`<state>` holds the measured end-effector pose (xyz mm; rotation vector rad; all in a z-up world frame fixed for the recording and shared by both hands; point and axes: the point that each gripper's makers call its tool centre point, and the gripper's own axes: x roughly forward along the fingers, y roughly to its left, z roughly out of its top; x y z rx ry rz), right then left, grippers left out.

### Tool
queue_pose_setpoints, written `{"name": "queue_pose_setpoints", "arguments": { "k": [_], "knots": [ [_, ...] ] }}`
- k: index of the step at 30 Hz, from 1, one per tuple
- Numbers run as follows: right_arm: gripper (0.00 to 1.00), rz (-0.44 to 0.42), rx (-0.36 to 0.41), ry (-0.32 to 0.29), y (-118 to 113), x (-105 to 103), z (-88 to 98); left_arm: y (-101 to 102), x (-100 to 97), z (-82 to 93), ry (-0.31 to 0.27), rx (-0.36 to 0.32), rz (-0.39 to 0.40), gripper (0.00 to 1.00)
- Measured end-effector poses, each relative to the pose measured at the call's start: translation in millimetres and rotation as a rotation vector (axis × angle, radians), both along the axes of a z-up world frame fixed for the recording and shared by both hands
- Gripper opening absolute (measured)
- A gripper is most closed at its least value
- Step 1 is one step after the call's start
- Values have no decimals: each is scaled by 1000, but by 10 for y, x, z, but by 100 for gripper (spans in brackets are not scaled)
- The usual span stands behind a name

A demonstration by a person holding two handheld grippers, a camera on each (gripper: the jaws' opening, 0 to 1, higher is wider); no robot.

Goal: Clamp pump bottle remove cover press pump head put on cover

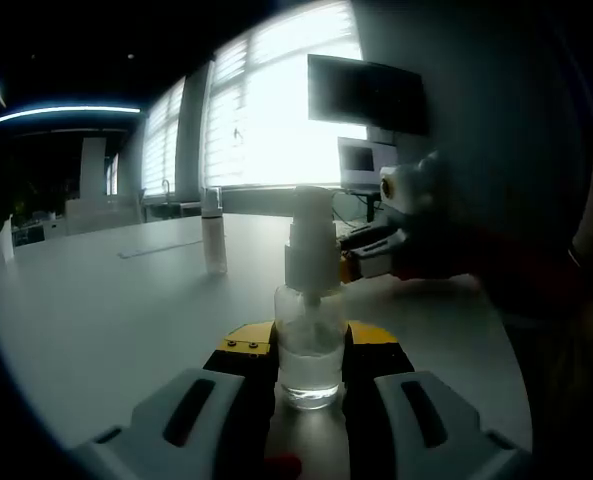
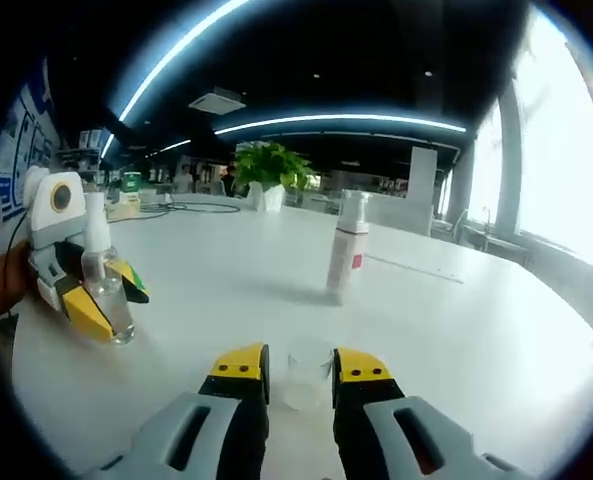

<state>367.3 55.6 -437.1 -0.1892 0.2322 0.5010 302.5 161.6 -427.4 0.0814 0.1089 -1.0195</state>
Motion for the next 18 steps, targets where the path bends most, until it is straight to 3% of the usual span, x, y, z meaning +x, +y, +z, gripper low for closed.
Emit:
{"name": "queue_pose_setpoints", "arguments": {
  "k": [7,18],
  "knots": [
    [12,-23,30,13,-31,8,3,-5,-6,2,-1,1,0,16],
    [12,-18,39,-2,-63,9,-30,-7,-12,5,-3,1,1,16]
  ]
}}
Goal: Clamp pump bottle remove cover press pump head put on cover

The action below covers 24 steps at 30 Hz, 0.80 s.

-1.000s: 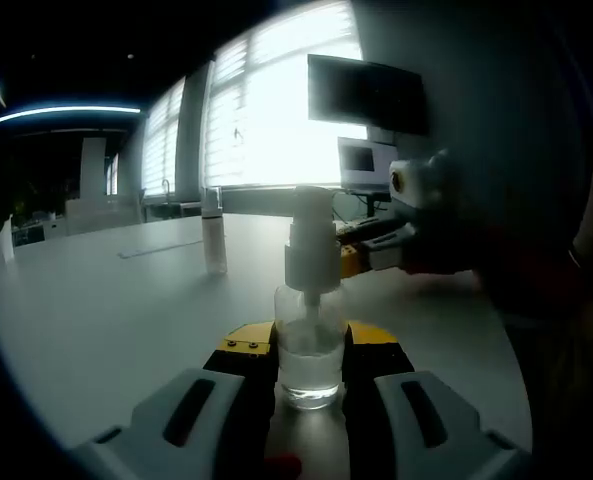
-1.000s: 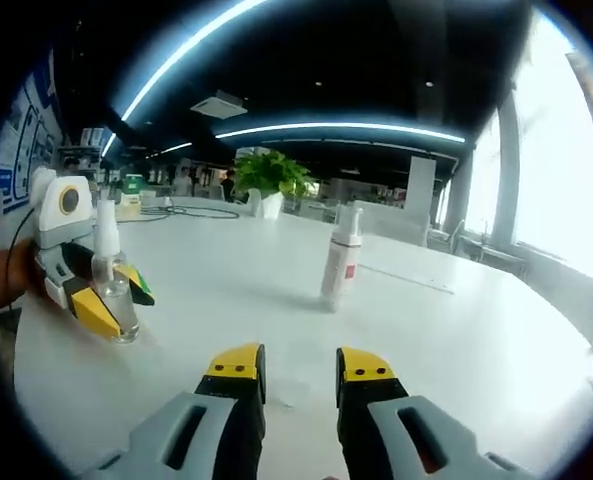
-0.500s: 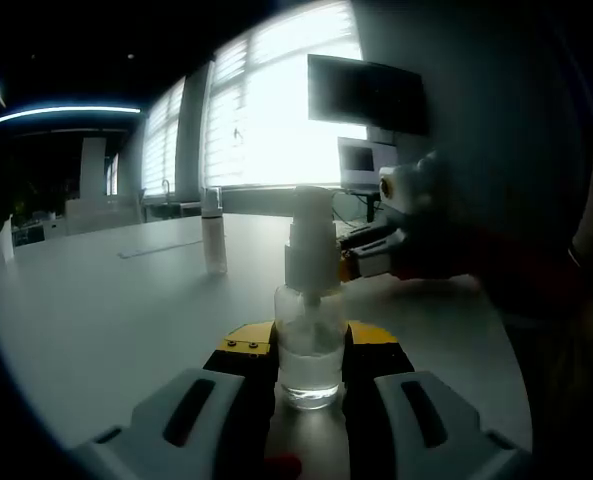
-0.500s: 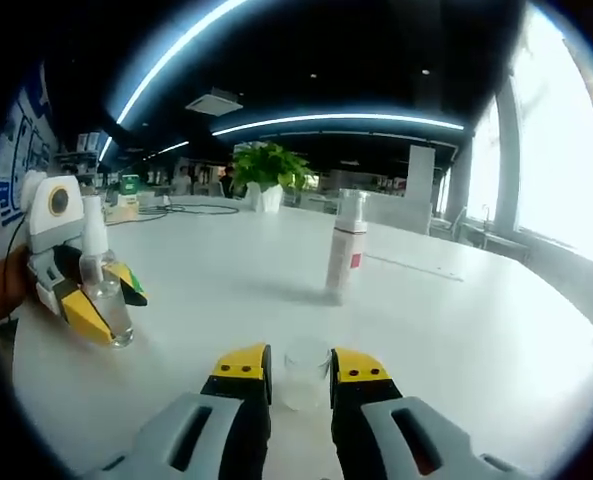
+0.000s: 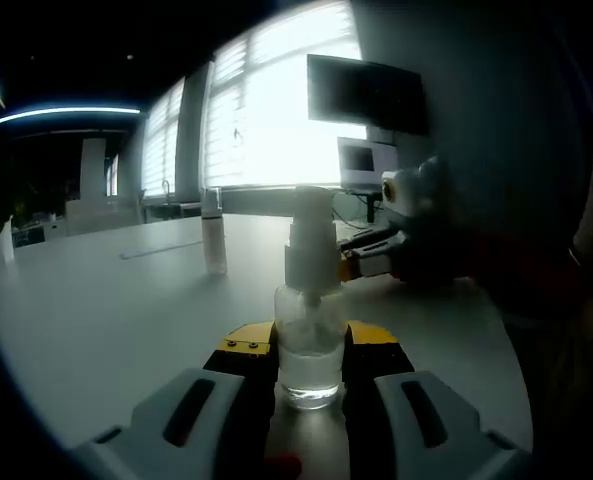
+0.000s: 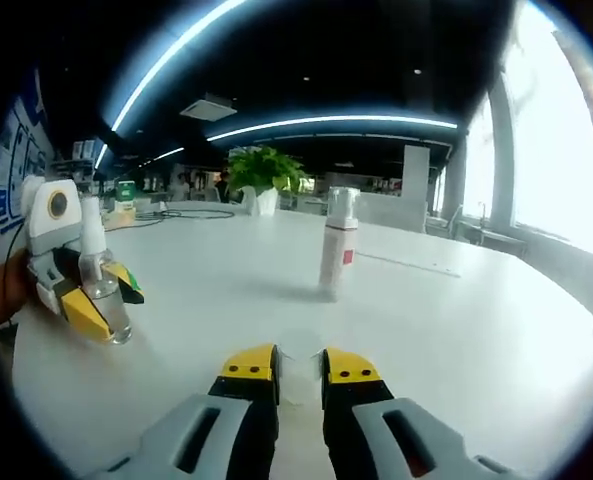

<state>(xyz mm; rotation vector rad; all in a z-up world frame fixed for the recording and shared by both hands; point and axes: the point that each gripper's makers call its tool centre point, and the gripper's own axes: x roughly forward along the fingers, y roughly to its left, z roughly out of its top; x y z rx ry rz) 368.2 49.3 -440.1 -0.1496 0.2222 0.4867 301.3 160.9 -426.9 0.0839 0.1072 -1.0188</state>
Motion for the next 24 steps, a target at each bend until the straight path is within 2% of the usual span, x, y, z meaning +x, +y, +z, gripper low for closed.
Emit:
{"name": "queue_pose_setpoints", "arguments": {
  "k": [14,24],
  "knots": [
    [12,7,-6,-1,1,-16,7,14,20,-7,0,0,0,16],
    [12,19,27,-16,37,-55,170,7,10,-3,0,0,0,16]
  ]
}}
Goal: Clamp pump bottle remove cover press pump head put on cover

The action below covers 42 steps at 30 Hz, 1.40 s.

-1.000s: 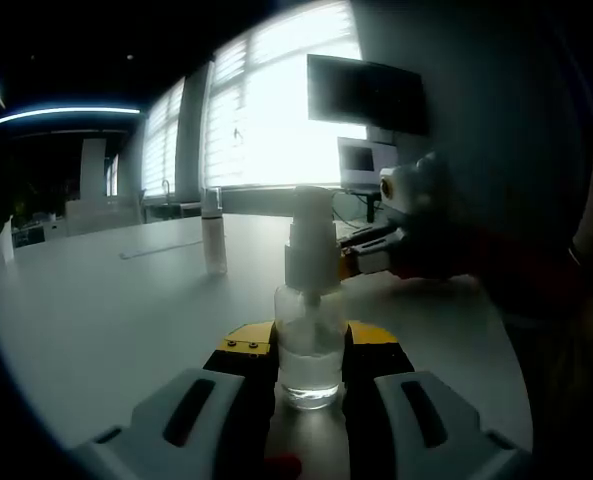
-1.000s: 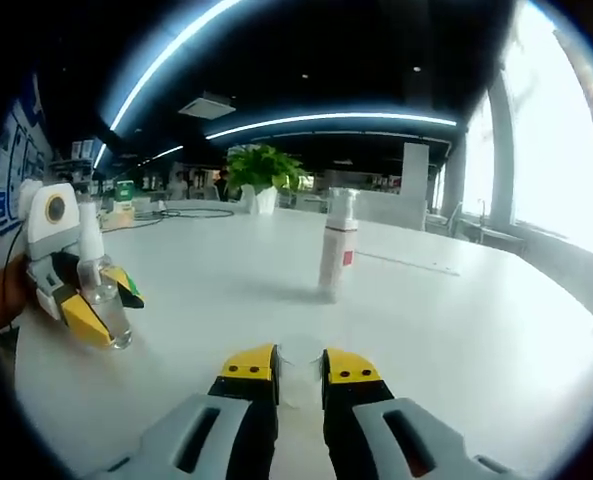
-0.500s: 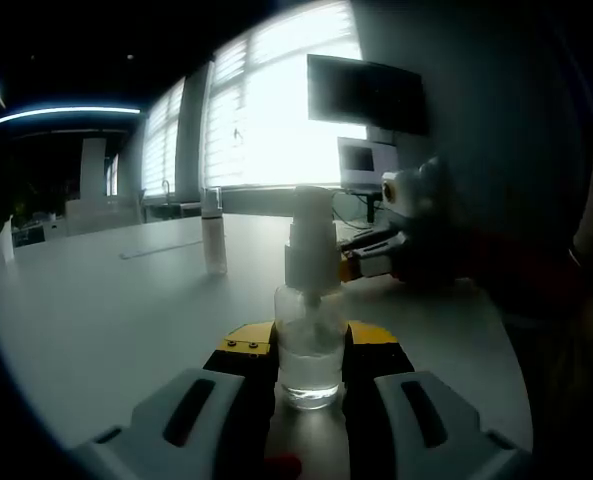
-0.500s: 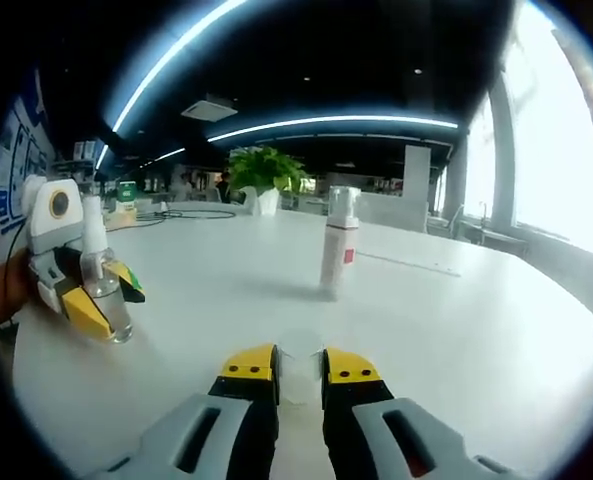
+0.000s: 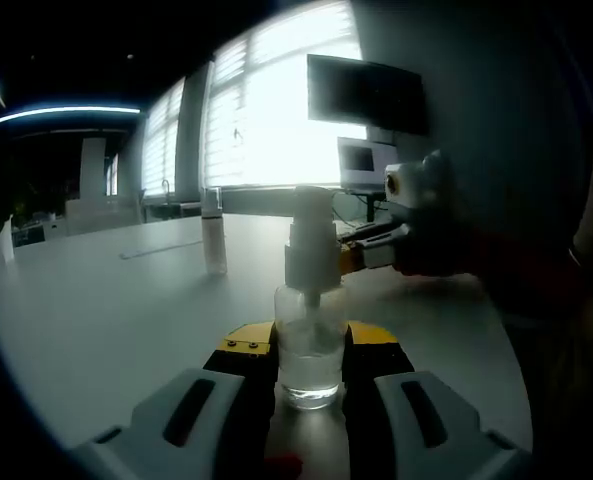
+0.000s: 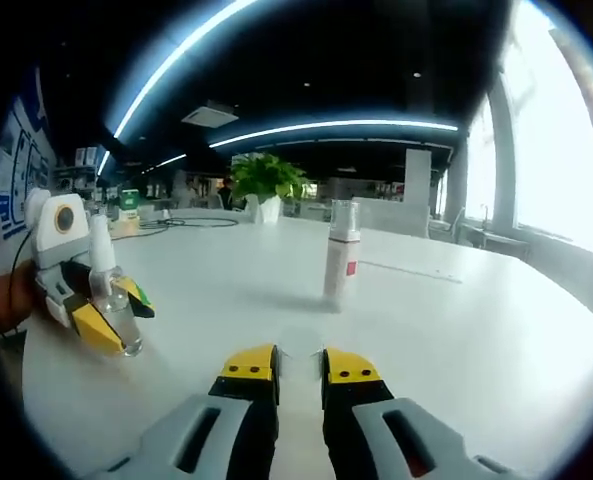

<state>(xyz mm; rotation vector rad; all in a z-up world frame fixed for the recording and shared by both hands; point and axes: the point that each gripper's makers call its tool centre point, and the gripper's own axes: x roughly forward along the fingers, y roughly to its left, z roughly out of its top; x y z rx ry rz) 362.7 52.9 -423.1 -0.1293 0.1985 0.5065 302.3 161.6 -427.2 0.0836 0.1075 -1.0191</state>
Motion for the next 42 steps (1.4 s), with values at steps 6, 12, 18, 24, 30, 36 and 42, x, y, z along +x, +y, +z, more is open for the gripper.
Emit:
{"name": "queue_pose_setpoints", "arguments": {
  "k": [6,12,18,24,30,36,42],
  "knots": [
    [12,10,12,-7,16,-41,94,8,9,-3,1,0,0,16],
    [12,34,39,-16,126,-176,286,6,3,-2,0,0,0,16],
    [12,56,41,-24,209,-261,463,5,0,-2,3,-2,1,16],
    [12,73,34,-23,303,-355,593,1,-2,0,2,-1,1,16],
    [12,103,23,-37,406,-404,705,2,-5,0,0,-1,1,16],
    [12,138,23,-40,527,-476,806,0,-12,1,2,-2,0,16],
    [12,171,37,-55,637,-550,948,1,-16,2,0,-1,0,16]
  ]
}}
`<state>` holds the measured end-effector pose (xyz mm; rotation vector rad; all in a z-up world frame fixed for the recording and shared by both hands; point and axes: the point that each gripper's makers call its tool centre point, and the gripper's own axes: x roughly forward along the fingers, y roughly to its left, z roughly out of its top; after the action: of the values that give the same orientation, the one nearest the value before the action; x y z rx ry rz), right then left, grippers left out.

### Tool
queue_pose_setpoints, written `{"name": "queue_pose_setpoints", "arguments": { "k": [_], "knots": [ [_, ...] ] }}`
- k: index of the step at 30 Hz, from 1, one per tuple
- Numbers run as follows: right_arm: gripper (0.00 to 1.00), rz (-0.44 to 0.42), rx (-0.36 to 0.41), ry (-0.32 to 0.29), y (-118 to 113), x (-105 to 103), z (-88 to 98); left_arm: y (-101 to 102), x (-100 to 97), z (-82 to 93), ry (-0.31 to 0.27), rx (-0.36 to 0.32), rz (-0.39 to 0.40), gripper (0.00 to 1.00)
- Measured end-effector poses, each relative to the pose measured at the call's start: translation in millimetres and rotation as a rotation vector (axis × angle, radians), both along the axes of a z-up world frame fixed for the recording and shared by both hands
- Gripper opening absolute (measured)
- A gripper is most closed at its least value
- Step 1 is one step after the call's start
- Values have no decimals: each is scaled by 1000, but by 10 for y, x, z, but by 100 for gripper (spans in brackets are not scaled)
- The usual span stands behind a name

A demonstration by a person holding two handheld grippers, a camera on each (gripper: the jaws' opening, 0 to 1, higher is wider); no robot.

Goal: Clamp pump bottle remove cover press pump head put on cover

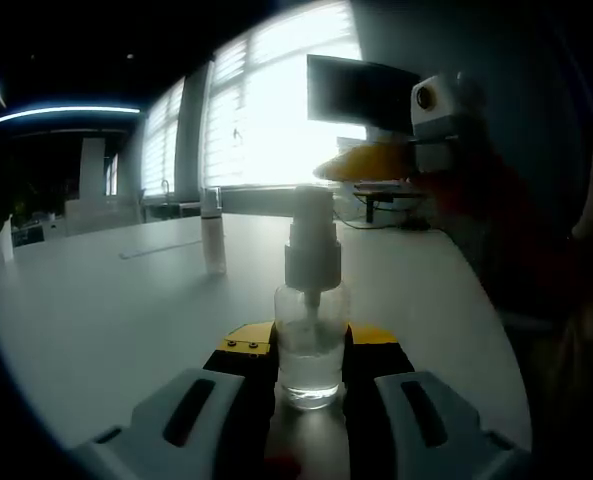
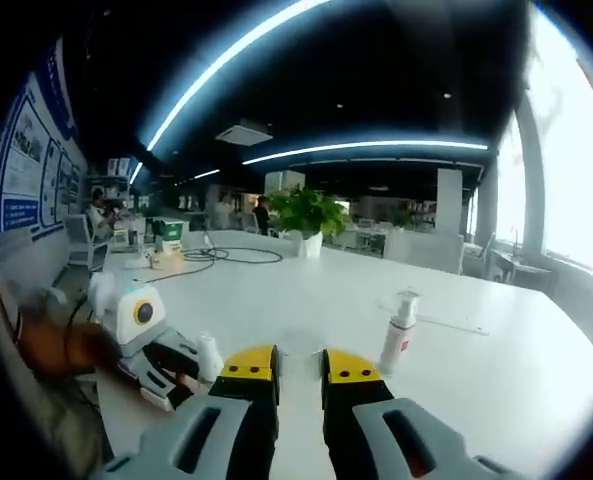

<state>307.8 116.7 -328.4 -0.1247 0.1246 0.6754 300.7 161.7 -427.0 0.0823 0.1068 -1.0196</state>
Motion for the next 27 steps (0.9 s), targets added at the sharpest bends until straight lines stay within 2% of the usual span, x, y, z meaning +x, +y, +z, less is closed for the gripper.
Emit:
{"name": "queue_pose_setpoints", "arguments": {
  "k": [9,22,27],
  "knots": [
    [12,70,22,11,240,-101,97,2,-4,1,-1,1,-2,16],
    [12,152,5,33,596,-154,30,0,-14,1,-1,1,-2,16],
    [12,174,-6,43,664,-139,2,2,-12,0,0,1,-2,16]
  ]
}}
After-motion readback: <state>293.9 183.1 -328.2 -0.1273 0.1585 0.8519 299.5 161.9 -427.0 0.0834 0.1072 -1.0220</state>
